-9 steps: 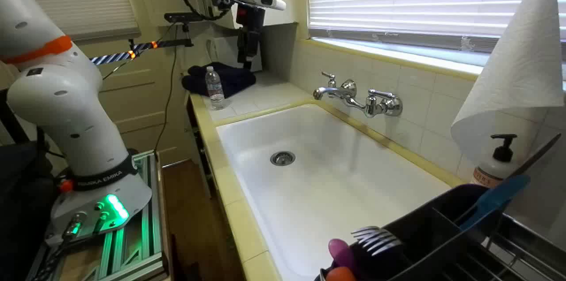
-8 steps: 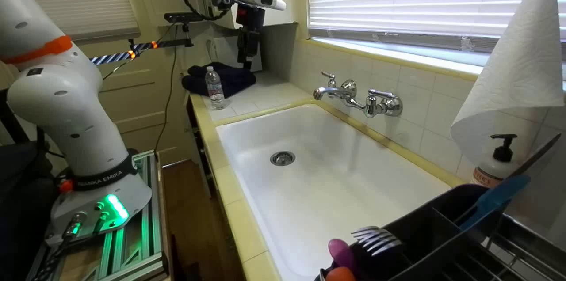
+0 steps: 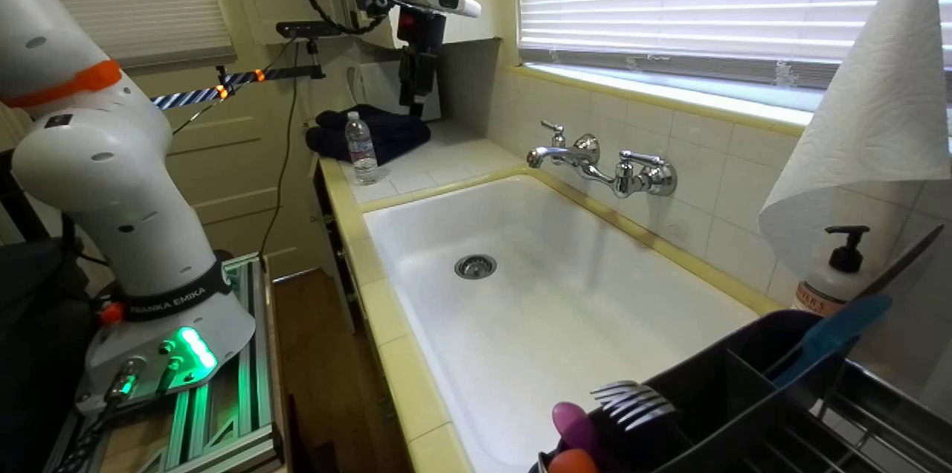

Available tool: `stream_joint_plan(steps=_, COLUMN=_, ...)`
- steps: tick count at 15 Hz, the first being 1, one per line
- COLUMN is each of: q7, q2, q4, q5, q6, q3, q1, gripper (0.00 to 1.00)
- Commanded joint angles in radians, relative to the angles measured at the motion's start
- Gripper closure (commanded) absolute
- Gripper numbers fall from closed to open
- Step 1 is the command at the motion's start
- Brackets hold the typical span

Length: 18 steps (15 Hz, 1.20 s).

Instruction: Open the kitchen faucet with the left handle

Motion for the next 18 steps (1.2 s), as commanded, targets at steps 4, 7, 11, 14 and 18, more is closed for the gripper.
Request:
stream_joint_plan(steps=4, q7=0.111, q2=0.031, q4=0.026, q5=0.034, q6=0.083, q3=-0.024, q1=-0.026, gripper=0.00)
stream_joint_plan(steps=7, q7=0.163, q2=0.052, q4=0.034, q5=0.067, q6=0.199, q3=-0.044, q1=-0.041, gripper=0.00)
stream_joint_plan(steps=11, q7=0.195, q2=0.104, q4=0.054, q5=0.074, q6=0.399, q3=-0.051, q1=-0.049, gripper=0.00)
stream_joint_plan(steps=14, q7=0.232, q2=0.179, q4=0.089, q5=0.042, q6=0.481, q3=-0.041, q1=-0.045, gripper=0.00)
stream_joint_plan(steps=18, q7=0.207, q2=0.167, q4=0.078, q5=0.049, q6=0.471, q3=-0.049, q1=-0.040, gripper=0.00)
